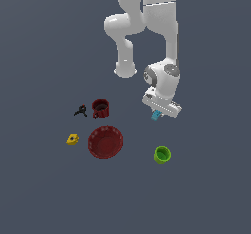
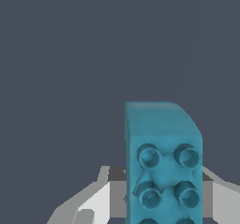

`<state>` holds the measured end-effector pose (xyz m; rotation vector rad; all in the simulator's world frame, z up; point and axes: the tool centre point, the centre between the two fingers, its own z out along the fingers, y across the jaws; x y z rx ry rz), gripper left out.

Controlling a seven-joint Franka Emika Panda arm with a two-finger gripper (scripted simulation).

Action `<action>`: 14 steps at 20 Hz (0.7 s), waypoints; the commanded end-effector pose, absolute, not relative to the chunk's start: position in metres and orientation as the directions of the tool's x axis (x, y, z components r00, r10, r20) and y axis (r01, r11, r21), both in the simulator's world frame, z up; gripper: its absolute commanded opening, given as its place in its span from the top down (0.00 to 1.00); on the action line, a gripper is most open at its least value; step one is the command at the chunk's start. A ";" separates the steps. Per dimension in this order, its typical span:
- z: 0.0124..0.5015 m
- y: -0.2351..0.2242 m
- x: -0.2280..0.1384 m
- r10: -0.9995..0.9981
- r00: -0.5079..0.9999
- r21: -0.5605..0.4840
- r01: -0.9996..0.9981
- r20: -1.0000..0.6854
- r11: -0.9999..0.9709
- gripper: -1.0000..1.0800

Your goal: Pick up a designated object from a clutter of objects.

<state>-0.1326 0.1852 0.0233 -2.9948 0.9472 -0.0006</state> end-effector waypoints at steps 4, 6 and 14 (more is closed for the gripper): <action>0.023 0.185 -0.133 -0.575 0.818 0.000 -0.575 0.000 -0.818 1.00; 0.023 0.185 -0.133 -0.575 0.818 0.000 -0.575 0.000 -0.818 1.00; 0.032 0.176 -0.133 -0.575 0.818 -0.001 -0.575 0.000 -0.818 1.00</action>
